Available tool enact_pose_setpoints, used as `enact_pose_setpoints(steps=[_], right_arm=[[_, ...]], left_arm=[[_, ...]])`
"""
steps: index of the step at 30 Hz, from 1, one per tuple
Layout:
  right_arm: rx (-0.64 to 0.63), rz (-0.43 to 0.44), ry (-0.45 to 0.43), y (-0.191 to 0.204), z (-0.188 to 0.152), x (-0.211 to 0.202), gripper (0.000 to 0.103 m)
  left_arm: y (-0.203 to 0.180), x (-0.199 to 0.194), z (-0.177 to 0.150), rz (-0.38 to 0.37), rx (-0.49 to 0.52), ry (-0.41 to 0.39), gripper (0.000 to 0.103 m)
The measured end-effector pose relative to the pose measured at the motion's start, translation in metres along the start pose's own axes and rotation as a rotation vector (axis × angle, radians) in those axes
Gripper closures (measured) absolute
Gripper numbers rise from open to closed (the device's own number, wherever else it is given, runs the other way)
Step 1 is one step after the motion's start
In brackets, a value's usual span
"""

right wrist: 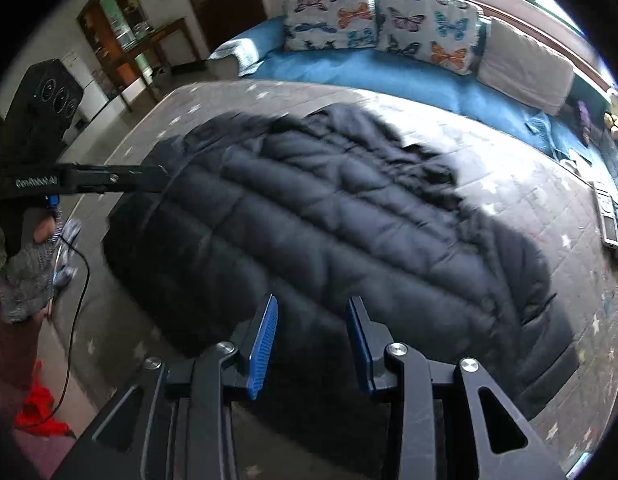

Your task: Fold large clothes

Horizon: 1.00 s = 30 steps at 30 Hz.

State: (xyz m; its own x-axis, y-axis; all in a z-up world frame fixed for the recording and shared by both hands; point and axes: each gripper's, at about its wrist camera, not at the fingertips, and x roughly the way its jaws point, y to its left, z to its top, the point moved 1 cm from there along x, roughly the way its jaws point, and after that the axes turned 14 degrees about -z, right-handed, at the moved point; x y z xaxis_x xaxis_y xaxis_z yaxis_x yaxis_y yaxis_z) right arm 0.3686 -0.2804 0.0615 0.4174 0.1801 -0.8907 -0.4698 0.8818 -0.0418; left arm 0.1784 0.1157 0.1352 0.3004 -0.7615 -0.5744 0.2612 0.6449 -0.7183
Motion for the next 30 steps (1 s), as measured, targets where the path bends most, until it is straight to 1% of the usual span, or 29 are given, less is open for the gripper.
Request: enact_pose_setpoints(steps=[3, 5, 7, 9, 10, 12, 14, 17, 19, 20, 21, 22, 23, 24, 25, 27, 28, 30], right_arm=[[-0.018, 0.008, 0.006, 0.013, -0.007, 0.006, 0.058], [-0.026, -0.026, 0.01, 0.02, -0.012, 0.015, 0.057], [-0.021, -0.038, 0.027, 0.024, -0.016, 0.025, 0.056], [-0.021, -0.047, 0.041, 0.025, -0.02, 0.04, 0.056], [-0.026, -0.057, 0.039, 0.026, -0.023, 0.046, 0.056], [-0.024, -0.068, 0.026, 0.026, -0.026, 0.051, 0.056], [-0.031, -0.061, 0.017, 0.024, -0.026, 0.047, 0.056], [0.007, -0.023, 0.009, 0.013, -0.025, 0.033, 0.056], [0.043, -0.012, -0.019, 0.0, -0.026, 0.016, 0.055], [0.056, -0.014, -0.032, -0.006, -0.028, 0.01, 0.055], [0.075, -0.015, -0.041, -0.013, -0.031, 0.005, 0.052], [0.104, -0.026, -0.05, -0.025, -0.034, -0.003, 0.049], [0.124, -0.039, -0.059, -0.035, -0.038, -0.007, 0.041], [0.149, -0.054, -0.067, -0.044, -0.043, -0.012, 0.034], [0.183, -0.074, -0.07, -0.059, -0.05, -0.015, 0.034], [0.244, -0.108, -0.072, -0.084, -0.061, -0.019, 0.034], [0.273, -0.114, -0.066, -0.094, -0.066, -0.018, 0.033], [0.361, -0.115, -0.05, -0.119, -0.08, -0.016, 0.033]], left_arm=[[0.001, 0.005, -0.025, 0.028, 0.02, 0.031, 0.076], [0.011, 0.013, -0.037, 0.042, 0.001, 0.055, 0.076], [0.021, 0.021, -0.044, 0.039, -0.012, 0.072, 0.076], [0.036, 0.027, -0.047, 0.01, -0.065, 0.076, 0.077], [0.043, 0.029, -0.049, -0.006, -0.089, 0.074, 0.077], [0.05, 0.031, -0.053, -0.002, -0.096, 0.076, 0.079], [0.049, 0.029, -0.055, -0.005, -0.095, 0.074, 0.08], [0.041, 0.017, -0.054, -0.004, -0.086, 0.07, 0.08], [0.038, 0.006, -0.052, -0.006, -0.074, 0.05, 0.08], [0.035, -0.006, -0.051, -0.012, -0.062, 0.025, 0.08], [0.034, -0.014, -0.05, -0.013, -0.054, 0.006, 0.079], [0.033, -0.023, -0.048, -0.011, -0.05, -0.012, 0.075], [0.033, -0.035, -0.046, -0.009, -0.044, -0.043, 0.071], [0.035, -0.044, -0.045, -0.004, -0.041, -0.068, 0.056], [0.037, -0.055, -0.042, 0.015, -0.041, -0.101, 0.038], [0.042, -0.073, -0.036, 0.048, -0.049, -0.161, 0.028], [0.047, -0.08, -0.034, 0.052, -0.057, -0.179, 0.024], [0.06, -0.09, -0.03, 0.045, -0.1, -0.216, 0.021]])
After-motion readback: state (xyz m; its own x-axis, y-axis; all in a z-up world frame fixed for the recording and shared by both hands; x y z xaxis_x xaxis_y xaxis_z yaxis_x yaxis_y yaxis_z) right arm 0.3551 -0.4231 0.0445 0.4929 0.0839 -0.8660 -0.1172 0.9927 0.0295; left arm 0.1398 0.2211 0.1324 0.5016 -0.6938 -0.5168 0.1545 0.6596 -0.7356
